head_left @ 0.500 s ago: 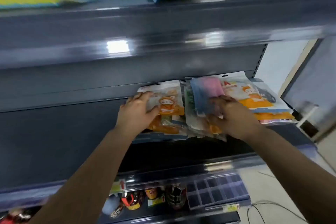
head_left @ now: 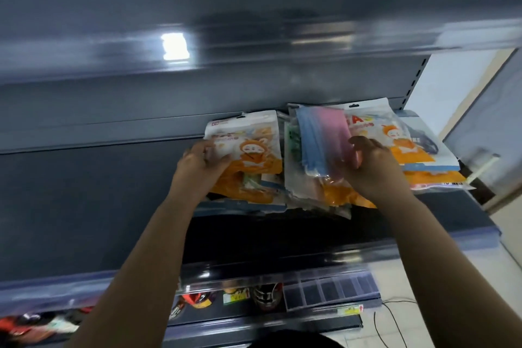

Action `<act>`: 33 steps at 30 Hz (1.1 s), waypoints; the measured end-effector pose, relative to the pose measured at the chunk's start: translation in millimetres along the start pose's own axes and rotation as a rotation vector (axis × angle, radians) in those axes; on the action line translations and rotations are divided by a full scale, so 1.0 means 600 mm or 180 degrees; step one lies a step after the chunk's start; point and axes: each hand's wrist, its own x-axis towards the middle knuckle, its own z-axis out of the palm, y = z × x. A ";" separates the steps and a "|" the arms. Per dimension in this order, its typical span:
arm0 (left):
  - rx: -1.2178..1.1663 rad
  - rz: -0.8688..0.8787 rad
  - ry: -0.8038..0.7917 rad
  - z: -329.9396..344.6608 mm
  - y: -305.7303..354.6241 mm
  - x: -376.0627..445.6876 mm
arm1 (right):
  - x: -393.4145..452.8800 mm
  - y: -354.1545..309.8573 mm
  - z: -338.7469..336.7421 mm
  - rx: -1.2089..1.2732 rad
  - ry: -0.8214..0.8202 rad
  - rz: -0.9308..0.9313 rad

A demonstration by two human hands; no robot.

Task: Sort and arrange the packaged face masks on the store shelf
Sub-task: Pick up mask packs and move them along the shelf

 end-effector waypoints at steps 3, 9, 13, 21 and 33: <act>-0.0034 -0.0186 -0.0073 0.001 0.004 0.002 | 0.003 0.000 0.008 0.0032 -0.0058 0.0202; -0.0397 -0.0208 0.0047 -0.002 0.011 -0.004 | 0.011 0.007 0.012 0.0943 -0.0099 0.0639; -0.0658 -0.0009 0.0307 -0.004 0.011 -0.011 | 0.013 0.012 0.009 0.1355 0.0012 0.0839; -0.0939 0.0497 0.0791 -0.011 0.015 -0.046 | -0.004 0.019 0.004 0.1976 -0.0103 0.0743; -0.1701 0.0394 0.1097 -0.027 -0.020 -0.087 | -0.067 0.005 0.012 0.4032 0.0105 0.0672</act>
